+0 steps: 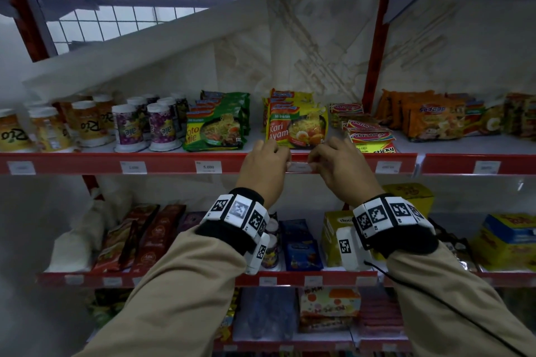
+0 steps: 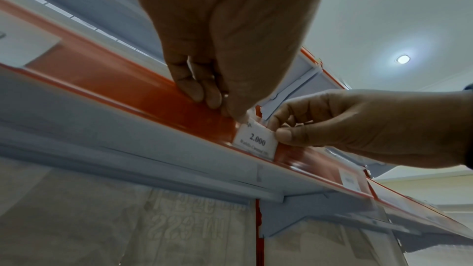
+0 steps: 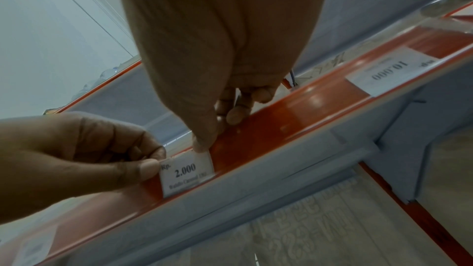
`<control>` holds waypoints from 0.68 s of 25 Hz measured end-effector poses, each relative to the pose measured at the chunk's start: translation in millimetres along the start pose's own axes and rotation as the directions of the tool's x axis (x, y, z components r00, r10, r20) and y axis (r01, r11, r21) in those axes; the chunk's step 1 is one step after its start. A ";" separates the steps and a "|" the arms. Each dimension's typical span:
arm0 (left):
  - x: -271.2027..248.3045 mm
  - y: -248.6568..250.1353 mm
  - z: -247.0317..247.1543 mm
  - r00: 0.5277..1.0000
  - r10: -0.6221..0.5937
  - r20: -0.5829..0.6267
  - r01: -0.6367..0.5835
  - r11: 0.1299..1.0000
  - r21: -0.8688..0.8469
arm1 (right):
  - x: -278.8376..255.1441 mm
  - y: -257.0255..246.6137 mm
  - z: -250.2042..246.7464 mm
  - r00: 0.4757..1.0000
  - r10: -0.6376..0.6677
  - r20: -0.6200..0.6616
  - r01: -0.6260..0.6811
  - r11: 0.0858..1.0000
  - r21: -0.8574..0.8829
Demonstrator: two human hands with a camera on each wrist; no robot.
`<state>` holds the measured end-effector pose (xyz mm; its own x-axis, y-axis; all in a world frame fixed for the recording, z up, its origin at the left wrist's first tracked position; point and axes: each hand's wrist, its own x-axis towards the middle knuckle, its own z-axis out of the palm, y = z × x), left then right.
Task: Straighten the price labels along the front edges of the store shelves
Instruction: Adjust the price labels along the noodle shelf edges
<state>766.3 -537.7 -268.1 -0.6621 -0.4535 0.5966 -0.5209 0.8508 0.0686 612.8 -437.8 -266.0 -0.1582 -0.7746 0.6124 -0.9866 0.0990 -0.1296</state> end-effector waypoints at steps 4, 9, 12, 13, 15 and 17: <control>-0.6 -1.4 3.5 0.999 0.003 -0.049 -0.006 0.998 -0.057 | -2.1 2.8 2.8 0.997 0.010 -0.082 -0.003 0.996 0.090; -6.0 -2.5 3.5 0.991 0.061 -0.120 -0.064 0.998 -0.017 | -11.2 10.7 0.4 0.990 0.015 -0.142 -0.008 0.999 0.044; -7.2 -2.5 1.9 0.985 0.093 -0.147 -0.086 0.995 0.053 | -18.5 23.1 -8.1 0.986 -0.001 -0.165 -0.006 0.999 -0.042; -6.9 -0.5 1.4 0.982 0.093 -0.163 -0.080 0.993 0.084 | -20.0 28.1 -11.5 0.986 -0.007 -0.165 -0.004 0.998 -0.070; -6.3 6.5 -0.1 0.978 0.066 -0.196 -0.036 0.988 0.151 | -23.8 40.4 -19.1 0.985 0.000 -0.170 -0.020 0.993 -0.114; -2.4 17.1 -1.8 0.981 0.047 -0.190 -0.012 0.984 0.179 | -29.7 56.4 -28.1 0.983 0.034 -0.181 -0.058 0.990 -0.127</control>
<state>760.0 -521.6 -266.9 -0.5711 -0.3546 0.7403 -0.6010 0.7950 -0.0828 560.8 -391.6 -269.6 -0.1963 -0.6446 0.7389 -0.9729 0.2219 -0.0649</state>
